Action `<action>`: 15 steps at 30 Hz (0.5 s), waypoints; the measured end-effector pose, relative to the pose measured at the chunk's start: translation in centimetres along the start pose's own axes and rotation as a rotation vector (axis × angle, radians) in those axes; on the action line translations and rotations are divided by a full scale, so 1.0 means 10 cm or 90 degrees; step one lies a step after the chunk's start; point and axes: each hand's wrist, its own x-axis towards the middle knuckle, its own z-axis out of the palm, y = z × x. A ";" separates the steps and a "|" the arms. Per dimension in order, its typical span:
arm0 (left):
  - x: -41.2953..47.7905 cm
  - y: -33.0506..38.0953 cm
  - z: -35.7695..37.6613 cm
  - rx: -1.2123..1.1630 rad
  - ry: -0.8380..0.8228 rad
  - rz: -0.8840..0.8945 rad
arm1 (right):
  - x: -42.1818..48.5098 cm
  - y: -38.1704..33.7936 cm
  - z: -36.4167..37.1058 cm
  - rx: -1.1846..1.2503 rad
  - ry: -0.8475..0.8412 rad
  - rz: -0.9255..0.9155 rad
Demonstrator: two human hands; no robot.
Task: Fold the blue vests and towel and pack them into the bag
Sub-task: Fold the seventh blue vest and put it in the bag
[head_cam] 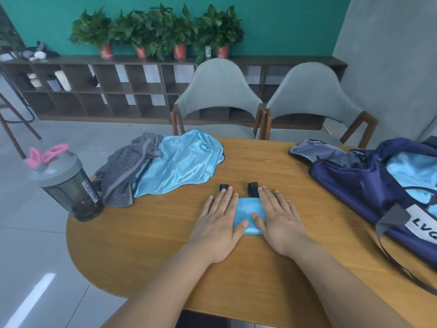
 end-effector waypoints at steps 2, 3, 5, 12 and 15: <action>-0.01 0.00 0.01 0.003 0.016 -0.016 | -0.01 0.00 0.00 0.007 0.012 -0.003; -0.02 0.00 0.01 0.002 0.019 -0.022 | -0.02 0.00 0.00 0.014 0.012 -0.008; 0.00 0.00 0.01 -0.004 0.018 -0.027 | 0.00 0.02 -0.03 0.036 -0.007 -0.014; 0.01 -0.03 0.04 -0.081 0.058 -0.026 | 0.14 -0.07 -0.30 0.012 0.047 -0.135; -0.01 -0.05 0.04 -0.121 0.119 -0.045 | 0.22 -0.13 -0.29 0.048 0.007 -0.199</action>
